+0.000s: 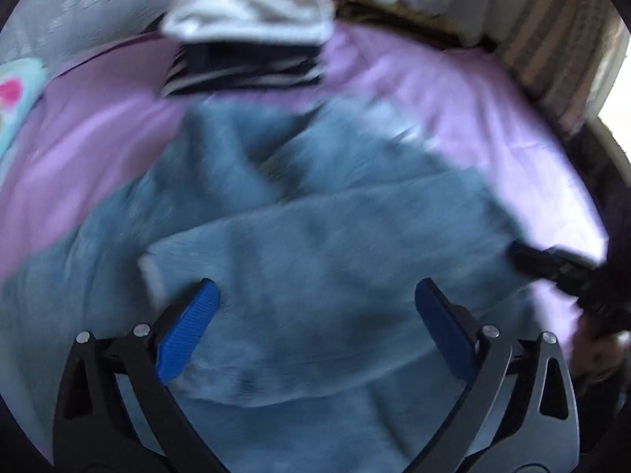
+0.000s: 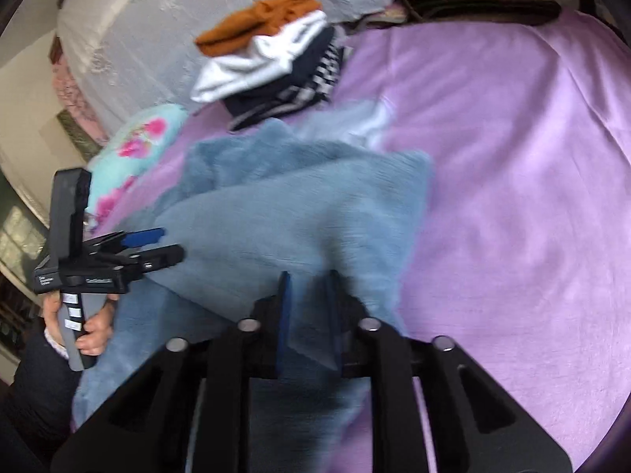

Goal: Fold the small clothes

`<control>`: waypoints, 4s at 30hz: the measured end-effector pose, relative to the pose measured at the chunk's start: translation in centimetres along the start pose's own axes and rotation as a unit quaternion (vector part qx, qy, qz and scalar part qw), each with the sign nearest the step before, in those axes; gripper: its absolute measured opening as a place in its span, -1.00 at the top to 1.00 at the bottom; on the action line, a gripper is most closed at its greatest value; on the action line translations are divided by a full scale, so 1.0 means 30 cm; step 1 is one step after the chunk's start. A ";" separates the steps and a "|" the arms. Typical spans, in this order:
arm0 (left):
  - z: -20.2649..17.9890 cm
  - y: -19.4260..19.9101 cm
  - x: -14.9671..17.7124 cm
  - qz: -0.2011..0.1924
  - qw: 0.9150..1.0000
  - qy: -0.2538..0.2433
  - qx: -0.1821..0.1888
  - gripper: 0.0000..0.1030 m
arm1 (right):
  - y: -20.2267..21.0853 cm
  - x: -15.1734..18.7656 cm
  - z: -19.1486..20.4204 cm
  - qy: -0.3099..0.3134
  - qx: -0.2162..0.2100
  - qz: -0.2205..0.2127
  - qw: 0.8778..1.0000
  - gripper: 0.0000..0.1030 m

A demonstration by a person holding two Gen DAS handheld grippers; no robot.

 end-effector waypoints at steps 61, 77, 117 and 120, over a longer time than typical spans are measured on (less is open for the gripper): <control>0.842 0.858 0.516 -0.276 0.899 0.306 -0.152 0.82 | -0.013 -0.132 0.390 0.043 -0.056 -0.028 0.997 -0.62; -0.164 0.450 -0.122 -0.209 0.974 -0.005 -0.087 0.83 | 0.124 -0.107 -0.130 -0.185 -0.099 -0.051 0.976 -0.64; 0.288 0.335 0.176 -0.147 0.971 0.134 -0.130 -0.93 | 0.067 -0.104 -0.057 -0.143 -0.033 -0.077 0.986 0.63; 0.226 0.400 0.132 -0.175 0.975 0.107 -0.090 -0.93 | 0.071 -0.151 0.076 -0.090 -0.075 -0.073 0.990 0.63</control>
Point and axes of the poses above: each gripper's, at about its wrist camera, not at the fingertips, and y roughly against the way its jaws point, z to its left, x to its underside, the point moved 3 cm from there along -y, roughly the way its jaws point, and after that the axes turned 13 degrees about x, right-handed, at the moved point
